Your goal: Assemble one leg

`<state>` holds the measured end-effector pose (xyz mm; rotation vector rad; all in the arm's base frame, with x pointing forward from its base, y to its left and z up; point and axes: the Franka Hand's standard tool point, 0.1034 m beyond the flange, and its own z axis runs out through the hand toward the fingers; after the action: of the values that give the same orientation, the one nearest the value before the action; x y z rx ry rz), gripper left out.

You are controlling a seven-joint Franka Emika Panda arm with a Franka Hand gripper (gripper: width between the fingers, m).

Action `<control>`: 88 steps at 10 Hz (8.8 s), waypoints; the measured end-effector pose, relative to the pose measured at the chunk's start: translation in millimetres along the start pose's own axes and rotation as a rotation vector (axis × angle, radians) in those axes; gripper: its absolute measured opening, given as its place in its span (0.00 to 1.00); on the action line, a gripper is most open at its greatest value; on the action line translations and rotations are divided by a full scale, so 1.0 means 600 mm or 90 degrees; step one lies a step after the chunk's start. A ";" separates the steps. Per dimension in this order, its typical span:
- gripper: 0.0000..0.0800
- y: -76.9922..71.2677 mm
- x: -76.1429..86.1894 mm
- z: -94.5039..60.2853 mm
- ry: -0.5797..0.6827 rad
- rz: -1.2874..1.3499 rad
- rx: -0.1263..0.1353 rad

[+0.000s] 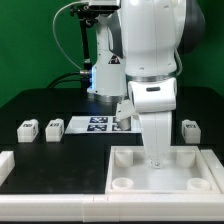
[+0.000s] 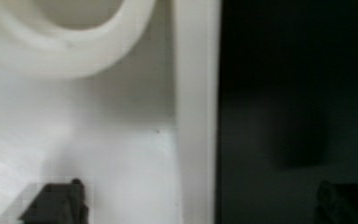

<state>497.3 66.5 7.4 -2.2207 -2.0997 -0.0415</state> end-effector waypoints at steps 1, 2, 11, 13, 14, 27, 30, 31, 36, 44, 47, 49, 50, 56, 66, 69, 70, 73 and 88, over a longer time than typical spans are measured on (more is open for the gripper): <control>0.81 0.000 0.000 -0.001 0.000 0.001 0.000; 0.81 -0.001 0.003 -0.014 -0.002 0.034 -0.007; 0.81 -0.048 0.133 -0.088 0.000 0.650 -0.024; 0.81 -0.073 0.143 -0.074 -0.010 0.795 -0.010; 0.81 -0.086 0.145 -0.064 -0.015 0.873 -0.003; 0.81 -0.141 0.152 -0.016 -0.411 0.930 0.347; 0.81 -0.151 0.158 -0.007 -0.429 0.939 0.353; 0.81 -0.160 0.162 0.004 -0.441 0.938 0.359; 0.78 -0.179 0.160 0.023 -0.458 0.931 0.371; 0.36 -0.179 0.160 0.023 -0.458 0.931 0.371; 0.36 -0.140 0.141 -0.068 -0.435 0.882 0.379; 0.37 -0.145 0.140 -0.119 -0.413 0.885 0.348; 0.37 -0.151 0.139 -0.116 -0.411 0.887 0.346; 0.37 0.024 0.100 -0.204 -0.115 0.909 0.112; 0.37 0.186 0.084 -0.220 0.364 0.889 -0.306; 0.37 0.211 0.092 -0.225 0.379 0.880 -0.322; 0.37 0.211 0.092 -0.225 0.379 0.880 -0.322; 0.37 0.215 0.104 -0.216 0.358 0.873 -0.309; 0.37 0.207 0.094 -0.118 0.333 0.882 -0.301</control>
Offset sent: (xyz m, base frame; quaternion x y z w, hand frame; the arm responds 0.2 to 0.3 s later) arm -0.0238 0.0257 0.0509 -0.0078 -0.0820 0.1393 0.9868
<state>627.3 110.4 77.0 -2.9072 -0.0681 -0.9172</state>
